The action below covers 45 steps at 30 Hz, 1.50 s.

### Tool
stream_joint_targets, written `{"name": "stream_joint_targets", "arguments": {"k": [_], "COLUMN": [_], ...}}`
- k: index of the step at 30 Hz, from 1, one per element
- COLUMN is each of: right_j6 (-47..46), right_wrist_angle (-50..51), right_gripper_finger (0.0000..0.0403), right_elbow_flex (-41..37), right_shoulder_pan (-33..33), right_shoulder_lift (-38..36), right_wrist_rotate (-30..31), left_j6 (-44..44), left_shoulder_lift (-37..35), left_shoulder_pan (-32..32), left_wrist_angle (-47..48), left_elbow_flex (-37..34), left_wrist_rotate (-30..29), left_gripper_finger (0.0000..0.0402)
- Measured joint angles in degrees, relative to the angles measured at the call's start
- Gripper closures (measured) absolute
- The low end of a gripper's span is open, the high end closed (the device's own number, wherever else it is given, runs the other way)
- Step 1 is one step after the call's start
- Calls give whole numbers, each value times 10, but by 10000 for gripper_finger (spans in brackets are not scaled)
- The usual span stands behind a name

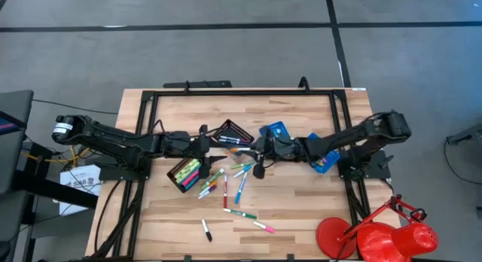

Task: Pick & Place Markers
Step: Put the bottom orange highlighter into the right blue bin

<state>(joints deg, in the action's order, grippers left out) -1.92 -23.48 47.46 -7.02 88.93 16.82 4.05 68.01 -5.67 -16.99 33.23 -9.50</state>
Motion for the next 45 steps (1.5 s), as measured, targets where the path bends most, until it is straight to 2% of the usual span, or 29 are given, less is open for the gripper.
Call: {"name": "stream_joint_targets", "arguments": {"k": [3,9,14,20,24,28,35,40,45], "right_j6": [-90,-320,-554,-746,-837,-878,-881,-877,-840], "right_wrist_angle": [145,458,690,867,924,942,955,967,968], "right_gripper_finger": [365,369,372,357,367,367,350,347,330], "right_elbow_flex": [0,0,0,0,0,0,0,-1,0], "right_shoulder_pan": [-22,-79,-118,-165,-187,-194,-191,-185,-167], "right_shoulder_lift": [-64,-184,-229,-233,-221,-196,-123,-74,-64], "right_wrist_rotate": [89,210,238,236,228,153,63,56,33], "left_j6": [0,0,0,0,0,0,0,0,0], "left_shoulder_lift": [0,0,0,0,0,0,0,0,0], "left_shoulder_pan": [0,0,0,0,0,0,0,0,0], "left_wrist_angle": [-1,-2,-6,-8,-10,-11,-11,-14,-15], "left_elbow_flex": [0,0,0,0,0,0,0,0,0], "left_wrist_rotate": [0,0,0,1,1,1,1,1,1], "left_gripper_finger": [230,229,230,229,231,229,231,229,231]}}
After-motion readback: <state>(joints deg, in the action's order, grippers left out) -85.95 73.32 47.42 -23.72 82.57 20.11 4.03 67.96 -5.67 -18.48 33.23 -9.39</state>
